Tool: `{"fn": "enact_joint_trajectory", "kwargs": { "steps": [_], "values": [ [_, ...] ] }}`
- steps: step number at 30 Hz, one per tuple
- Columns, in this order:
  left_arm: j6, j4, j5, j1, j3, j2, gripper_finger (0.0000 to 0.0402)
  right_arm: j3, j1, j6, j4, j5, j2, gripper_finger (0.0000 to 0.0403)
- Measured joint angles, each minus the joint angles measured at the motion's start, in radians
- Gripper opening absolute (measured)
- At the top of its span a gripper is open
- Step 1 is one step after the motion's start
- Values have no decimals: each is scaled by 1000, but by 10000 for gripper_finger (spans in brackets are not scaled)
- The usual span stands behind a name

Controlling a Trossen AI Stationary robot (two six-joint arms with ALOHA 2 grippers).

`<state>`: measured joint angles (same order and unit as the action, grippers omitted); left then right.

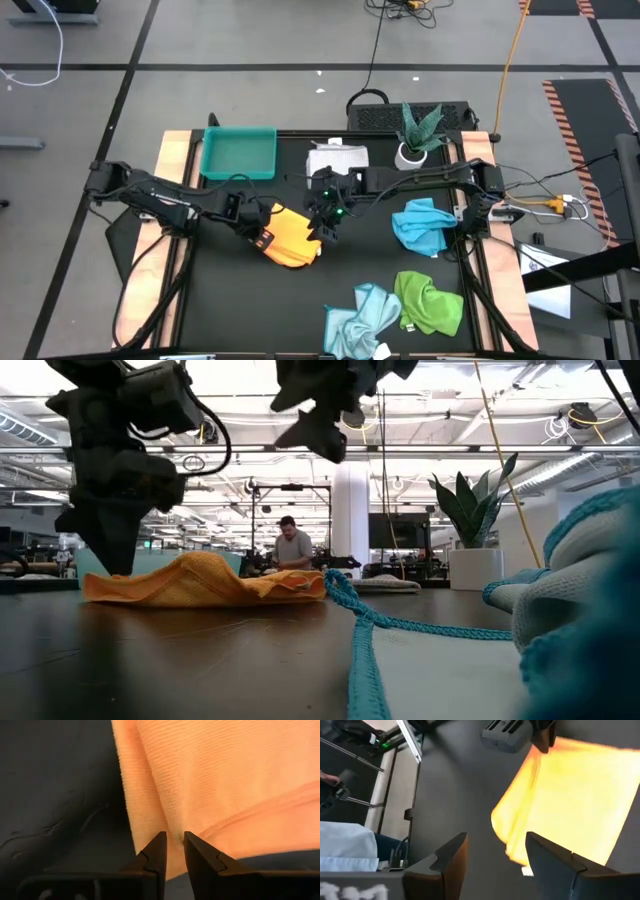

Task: Fold microfiber towels
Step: Fold the orange microfiber towel

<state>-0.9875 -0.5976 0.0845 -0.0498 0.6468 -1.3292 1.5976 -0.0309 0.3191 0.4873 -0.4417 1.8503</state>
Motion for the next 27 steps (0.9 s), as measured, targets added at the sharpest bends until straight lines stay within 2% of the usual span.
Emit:
{"fn": "enact_joint_trajectory", "kwargs": {
  "steps": [5, 12, 23, 27],
  "values": [
    [23, 27, 27, 4, 0, -59, 67, -29, 10, 34, 0, 0, 0, 192],
    [62, 163, 100, 38, 0, -91, 67, -58, 26, 54, -4, 1, 0, 192],
    [106, 153, 104, 77, 0, -92, 67, -57, 28, 54, -4, 4, 0, 192],
    [100, 151, 101, 71, 0, -90, 39, -57, 28, 54, 2, 17, 0, 192]
  ]
}}
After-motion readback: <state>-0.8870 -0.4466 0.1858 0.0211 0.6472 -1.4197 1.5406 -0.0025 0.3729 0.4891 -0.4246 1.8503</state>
